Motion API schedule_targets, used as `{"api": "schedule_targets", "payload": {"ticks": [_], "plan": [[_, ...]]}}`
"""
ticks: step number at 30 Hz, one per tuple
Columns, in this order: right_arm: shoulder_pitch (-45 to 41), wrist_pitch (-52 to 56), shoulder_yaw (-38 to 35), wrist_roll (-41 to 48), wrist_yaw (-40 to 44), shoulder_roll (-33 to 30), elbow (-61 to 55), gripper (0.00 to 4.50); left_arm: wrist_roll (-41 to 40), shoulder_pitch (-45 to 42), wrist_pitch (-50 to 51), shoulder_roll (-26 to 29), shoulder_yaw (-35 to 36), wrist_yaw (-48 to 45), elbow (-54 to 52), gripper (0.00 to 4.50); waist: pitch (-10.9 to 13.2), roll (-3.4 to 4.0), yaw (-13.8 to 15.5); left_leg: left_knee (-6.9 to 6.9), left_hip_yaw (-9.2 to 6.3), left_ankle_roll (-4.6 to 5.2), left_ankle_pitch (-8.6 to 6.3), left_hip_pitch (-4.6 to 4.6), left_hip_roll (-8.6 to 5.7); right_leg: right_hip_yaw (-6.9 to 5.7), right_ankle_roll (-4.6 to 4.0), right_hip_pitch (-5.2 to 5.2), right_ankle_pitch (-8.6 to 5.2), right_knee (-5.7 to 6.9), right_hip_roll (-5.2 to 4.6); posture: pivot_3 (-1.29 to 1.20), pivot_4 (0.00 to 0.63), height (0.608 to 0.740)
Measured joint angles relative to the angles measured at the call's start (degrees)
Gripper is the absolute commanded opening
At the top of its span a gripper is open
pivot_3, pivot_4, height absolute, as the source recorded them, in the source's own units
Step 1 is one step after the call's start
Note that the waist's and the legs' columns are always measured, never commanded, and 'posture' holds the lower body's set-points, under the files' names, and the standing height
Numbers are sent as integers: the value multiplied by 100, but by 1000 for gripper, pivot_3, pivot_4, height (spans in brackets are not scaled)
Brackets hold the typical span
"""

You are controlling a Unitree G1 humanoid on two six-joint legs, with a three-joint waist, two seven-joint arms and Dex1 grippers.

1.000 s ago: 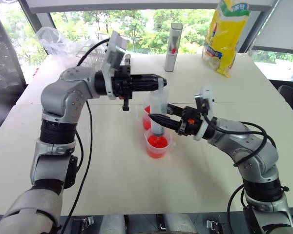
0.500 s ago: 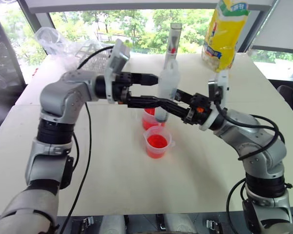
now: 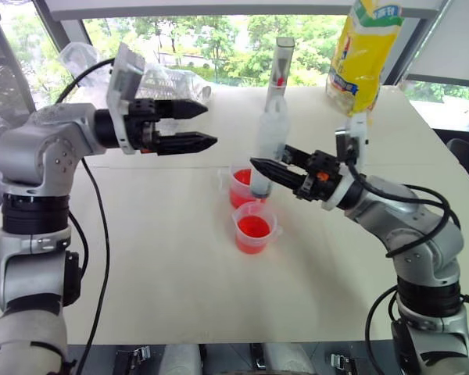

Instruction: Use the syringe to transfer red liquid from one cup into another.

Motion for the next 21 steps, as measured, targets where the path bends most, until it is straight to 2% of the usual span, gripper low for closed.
{"api": "schedule_targets", "payload": {"ticks": [6, 11, 15, 21], "plan": [[-905, 1173, -768, 923, -543, -790, 147, 1395, -208, 200, 84, -16, 20, 273, -306, 4475, 0, 0, -21, -1, 0, 0, 0, 5, 1, 2, 0, 2, 0, 0, -3, 0, 150, 740], [-1894, 2534, -872, 1345, -1007, -1359, 1228, 1395, -291, 393, 80, -79, 101, 381, -433, 4475, 1, 1, -23, -5, 10, 1, 0, 7, 1, 16, -1, -2, 0, 0, -3, 0, 150, 740], [-2662, 3630, -165, 965, -1076, -1708, 2235, 1395, -300, 597, 16, -154, 111, 467, -610, 4475, 0, -1, -25, -8, 13, 2, -1, 4, 0, 23, -2, -6, -1, -5, -3, 0, 150, 740], [-2985, 4275, 1125, -110, -1072, -1497, 3746, 1395, -183, 1162, -249, -107, 92, 567, -990, 4475, 0, 0, -27, -9, 21, 3, -2, -7, -1, 36, -2, -21, 0, -5, -1, 0, 150, 740]]}}
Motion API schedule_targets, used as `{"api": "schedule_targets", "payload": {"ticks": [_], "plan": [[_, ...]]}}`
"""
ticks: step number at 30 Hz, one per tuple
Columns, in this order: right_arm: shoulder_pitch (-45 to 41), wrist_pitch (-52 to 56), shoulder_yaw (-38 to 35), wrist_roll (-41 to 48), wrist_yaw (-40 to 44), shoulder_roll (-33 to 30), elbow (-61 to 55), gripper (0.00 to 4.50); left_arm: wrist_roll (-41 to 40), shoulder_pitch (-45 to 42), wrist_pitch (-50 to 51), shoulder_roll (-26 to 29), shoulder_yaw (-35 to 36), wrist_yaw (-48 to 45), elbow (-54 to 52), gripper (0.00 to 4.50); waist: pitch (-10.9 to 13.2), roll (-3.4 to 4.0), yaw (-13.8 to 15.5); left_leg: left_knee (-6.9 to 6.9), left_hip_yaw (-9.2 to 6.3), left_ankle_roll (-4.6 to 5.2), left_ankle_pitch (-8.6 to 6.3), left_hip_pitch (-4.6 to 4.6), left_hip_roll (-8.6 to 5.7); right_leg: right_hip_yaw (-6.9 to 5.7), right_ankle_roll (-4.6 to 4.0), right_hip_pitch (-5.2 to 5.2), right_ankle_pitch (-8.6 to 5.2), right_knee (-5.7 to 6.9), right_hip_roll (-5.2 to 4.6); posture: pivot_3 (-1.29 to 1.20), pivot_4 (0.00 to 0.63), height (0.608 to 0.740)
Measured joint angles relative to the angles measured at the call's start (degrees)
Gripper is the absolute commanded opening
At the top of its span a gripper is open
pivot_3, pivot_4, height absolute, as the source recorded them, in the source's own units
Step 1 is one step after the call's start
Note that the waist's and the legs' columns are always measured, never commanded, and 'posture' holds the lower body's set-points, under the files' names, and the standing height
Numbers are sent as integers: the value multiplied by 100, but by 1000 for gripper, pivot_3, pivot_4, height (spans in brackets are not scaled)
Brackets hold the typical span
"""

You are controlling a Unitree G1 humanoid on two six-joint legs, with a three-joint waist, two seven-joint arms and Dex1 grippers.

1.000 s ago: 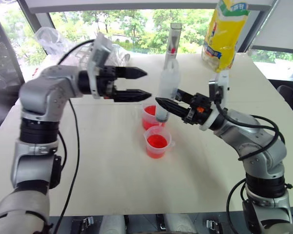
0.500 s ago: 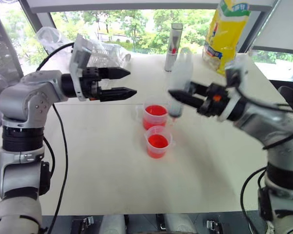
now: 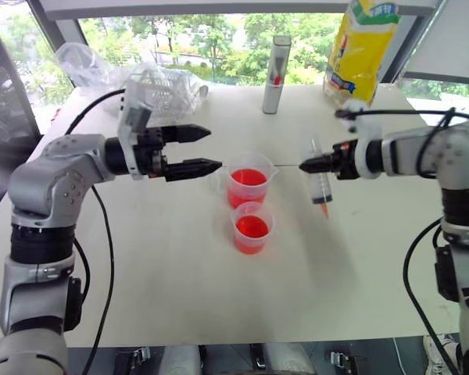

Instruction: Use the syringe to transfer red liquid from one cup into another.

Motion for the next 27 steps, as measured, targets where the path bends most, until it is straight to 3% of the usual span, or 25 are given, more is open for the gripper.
{"api": "schedule_targets", "payload": {"ticks": [8, 14, 21, 27], "plan": [[-48, 153, 524, -891, 122, 593, 1042, 1395, -16, 522, -20, 66, 32, 259, -547, 4475, 0, 0, 3, 1, -1, 0, 0, -3, -1, 0, 1, -2, 1, 0, 0, 0, 150, 740], [-49, 152, 561, -1285, 203, 921, 1284, 4435, -145, 745, 6, 87, 69, 448, -758, 4500, 0, 0, 0, 1, -2, 0, 0, -2, 0, 0, 1, -1, 1, 2, 2, 0, 150, 740], [16, 144, 558, -1442, 465, 714, 913, 4435, -241, 786, 7, 163, 71, 506, -762, 4500, 0, 1, 7, 0, -2, 0, 0, -2, -1, -1, 2, -1, 1, 0, 2, 0, 150, 740], [548, -455, 330, -1316, 1270, -619, -957, 4435, -284, 751, 1, 180, 67, 554, -707, 4500, 2, 3, 24, -4, -8, 0, -1, -6, -4, 0, 3, 3, 0, -11, 2, 0, 150, 740]]}}
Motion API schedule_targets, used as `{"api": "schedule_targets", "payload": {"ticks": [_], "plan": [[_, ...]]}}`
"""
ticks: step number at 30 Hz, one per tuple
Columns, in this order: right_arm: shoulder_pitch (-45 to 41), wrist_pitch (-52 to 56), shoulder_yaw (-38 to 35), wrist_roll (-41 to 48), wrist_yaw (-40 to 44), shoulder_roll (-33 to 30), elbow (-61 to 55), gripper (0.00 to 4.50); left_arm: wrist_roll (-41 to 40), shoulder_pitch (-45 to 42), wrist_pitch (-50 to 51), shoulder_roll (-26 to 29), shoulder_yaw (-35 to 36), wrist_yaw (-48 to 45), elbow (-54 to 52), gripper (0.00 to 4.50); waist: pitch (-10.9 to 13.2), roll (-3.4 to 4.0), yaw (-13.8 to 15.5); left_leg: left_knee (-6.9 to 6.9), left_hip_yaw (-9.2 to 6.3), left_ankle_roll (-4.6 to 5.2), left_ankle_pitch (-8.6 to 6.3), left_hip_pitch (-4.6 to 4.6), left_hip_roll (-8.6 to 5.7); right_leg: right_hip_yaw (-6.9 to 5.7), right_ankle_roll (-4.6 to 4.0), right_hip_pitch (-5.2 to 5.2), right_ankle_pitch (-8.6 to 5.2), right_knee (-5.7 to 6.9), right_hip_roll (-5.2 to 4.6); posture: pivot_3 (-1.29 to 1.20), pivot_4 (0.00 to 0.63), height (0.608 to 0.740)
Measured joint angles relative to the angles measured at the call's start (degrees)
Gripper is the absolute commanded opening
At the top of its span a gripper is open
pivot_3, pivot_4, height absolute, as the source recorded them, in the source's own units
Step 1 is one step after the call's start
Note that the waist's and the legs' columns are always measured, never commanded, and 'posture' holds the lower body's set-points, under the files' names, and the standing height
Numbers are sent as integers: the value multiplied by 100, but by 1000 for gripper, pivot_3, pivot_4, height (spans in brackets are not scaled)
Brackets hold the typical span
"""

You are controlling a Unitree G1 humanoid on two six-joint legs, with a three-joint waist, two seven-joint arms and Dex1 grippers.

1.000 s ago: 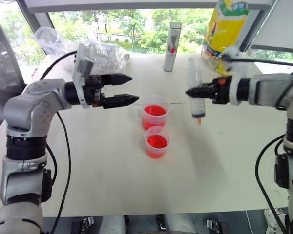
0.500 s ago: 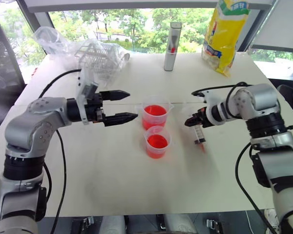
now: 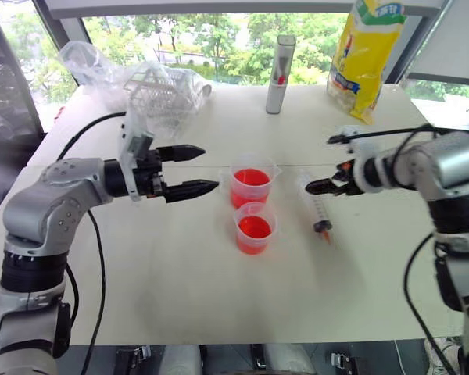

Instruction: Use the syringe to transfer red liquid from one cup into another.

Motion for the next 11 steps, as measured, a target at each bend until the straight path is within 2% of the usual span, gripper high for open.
{"api": "schedule_targets", "payload": {"ticks": [7, 11], "plan": [[848, -710, -1016, 582, 1102, -903, -1626, 4435, 12, -218, -8, -96, -95, 42, 176, 4500, 0, -1, -22, -3, -3, 0, 0, 16, 3, 2, 0, 14, 0, 0, 6, 0, 150, 740], [1347, -814, -1624, 978, 1432, -967, -2207, 4435, -16, -235, 5, -111, -73, 84, 217, 4500, 1, -1, -23, 1, -1, 0, 0, 16, 4, 3, 1, 14, 0, 1, 5, 0, 150, 740]]}}
